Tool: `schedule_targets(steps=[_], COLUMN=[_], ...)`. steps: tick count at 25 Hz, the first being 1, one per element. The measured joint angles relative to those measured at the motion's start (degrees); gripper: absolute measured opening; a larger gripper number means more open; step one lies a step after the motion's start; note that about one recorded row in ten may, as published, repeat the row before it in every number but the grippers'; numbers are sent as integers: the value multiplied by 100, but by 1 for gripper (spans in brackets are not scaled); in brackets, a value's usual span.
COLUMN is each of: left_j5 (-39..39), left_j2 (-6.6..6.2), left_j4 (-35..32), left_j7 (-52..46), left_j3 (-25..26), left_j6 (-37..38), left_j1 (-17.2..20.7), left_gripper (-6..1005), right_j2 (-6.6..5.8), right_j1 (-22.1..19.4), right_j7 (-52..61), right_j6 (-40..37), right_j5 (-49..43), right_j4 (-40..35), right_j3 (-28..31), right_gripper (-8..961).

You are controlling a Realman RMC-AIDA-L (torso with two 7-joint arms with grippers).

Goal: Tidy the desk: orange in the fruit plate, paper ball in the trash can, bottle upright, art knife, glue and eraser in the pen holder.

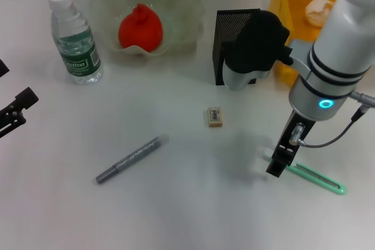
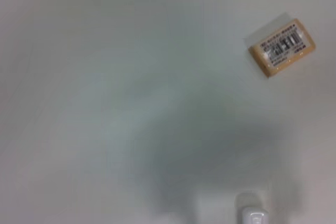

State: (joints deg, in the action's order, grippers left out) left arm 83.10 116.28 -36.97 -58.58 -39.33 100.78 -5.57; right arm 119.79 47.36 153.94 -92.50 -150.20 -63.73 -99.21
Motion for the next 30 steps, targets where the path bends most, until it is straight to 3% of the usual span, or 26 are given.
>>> schedule_targets(steps=[12, 17, 22, 25, 28, 29, 30], left_j5=[-5, -22, -14, -11, 0, 3, 4], left_j2=[9, 3, 0, -1, 1, 5, 9], left_j4=[-2, -3, -3, -3, -3, -3, -3], left_j7=[5, 5, 5, 6, 45, 59, 62], left_j3=[34, 79, 126, 127, 128, 128, 128], left_j6=[-17, -20, -20, -20, -21, -21, -21], left_j1=[9, -20, -43, -53, -59, -59, -60], left_gripper=[804, 804, 804, 804, 804, 804, 804], right_j2=[0, 0, -10, -46, -61, -61, -63], right_j1=[-63, -110, -135, -289, -416, -416, -458], right_j7=[84, 89, 88, 40, -193, -193, -379], right_j6=[223, 246, 263, 98, -221, -221, -346], right_j5=[-6, -9, -28, -37, -66, -66, -62], right_j4=[208, 200, 153, -432, -1250, -1250, -1798], right_j3=[-117, -121, -105, 118, 833, 833, 1381], right_gripper=[607, 379, 279, 219, 178, 177, 176])
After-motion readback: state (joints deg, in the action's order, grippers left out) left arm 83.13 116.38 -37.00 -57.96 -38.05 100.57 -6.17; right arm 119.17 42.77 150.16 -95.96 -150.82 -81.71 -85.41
